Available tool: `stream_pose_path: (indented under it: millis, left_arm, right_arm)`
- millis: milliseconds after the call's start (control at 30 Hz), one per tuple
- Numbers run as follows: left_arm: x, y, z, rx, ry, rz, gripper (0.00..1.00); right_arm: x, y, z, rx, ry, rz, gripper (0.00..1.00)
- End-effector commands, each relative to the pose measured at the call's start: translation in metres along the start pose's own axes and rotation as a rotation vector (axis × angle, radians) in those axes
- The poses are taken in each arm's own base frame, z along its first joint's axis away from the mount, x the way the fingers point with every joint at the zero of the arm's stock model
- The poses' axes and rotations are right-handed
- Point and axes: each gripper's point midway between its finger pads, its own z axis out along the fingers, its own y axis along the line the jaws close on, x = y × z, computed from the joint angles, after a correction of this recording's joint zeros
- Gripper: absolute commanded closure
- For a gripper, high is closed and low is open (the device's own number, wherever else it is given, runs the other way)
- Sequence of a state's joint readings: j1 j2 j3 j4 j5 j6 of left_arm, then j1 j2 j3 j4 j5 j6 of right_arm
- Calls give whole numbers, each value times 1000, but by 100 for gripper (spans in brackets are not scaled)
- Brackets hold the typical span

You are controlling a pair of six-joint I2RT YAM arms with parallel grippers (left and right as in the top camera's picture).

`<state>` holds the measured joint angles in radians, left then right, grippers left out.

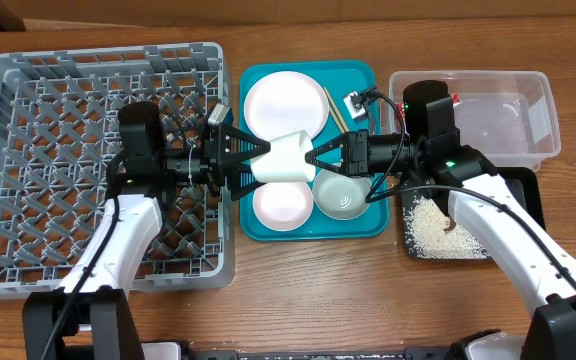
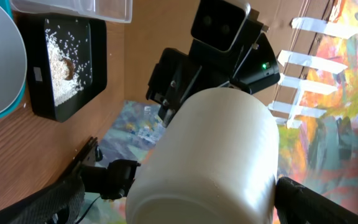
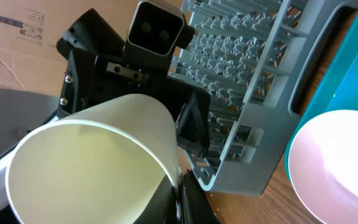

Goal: Sort waste into correct bins and load items into the dishwasher
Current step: 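Grasp the cup with the left gripper and release the right gripper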

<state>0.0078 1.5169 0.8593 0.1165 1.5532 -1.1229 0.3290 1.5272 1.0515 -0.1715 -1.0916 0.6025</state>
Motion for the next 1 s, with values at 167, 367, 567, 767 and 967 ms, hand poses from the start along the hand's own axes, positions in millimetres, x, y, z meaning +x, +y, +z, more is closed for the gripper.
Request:
stream_pose_path:
  millis: [167, 367, 567, 767, 967]
  left_arm:
    - [2, -5, 2, 6, 22, 37, 5]
    - [3, -7, 2, 12, 33, 52, 17]
    - [3, -8, 2, 12, 33, 71, 33]
    - [2, -8, 2, 12, 33, 76, 36]
    - [-4, -20, -2, 13, 19, 237, 45]
  right_arm:
    - [8, -5, 25, -22, 46, 9, 96]
    - [7, -22, 33, 8, 46, 49, 96]
    - [6, -33, 38, 15, 49, 82, 96]
    - [2, -30, 38, 5, 37, 81, 89]
    - [-2, -33, 33, 12, 23, 88, 60]
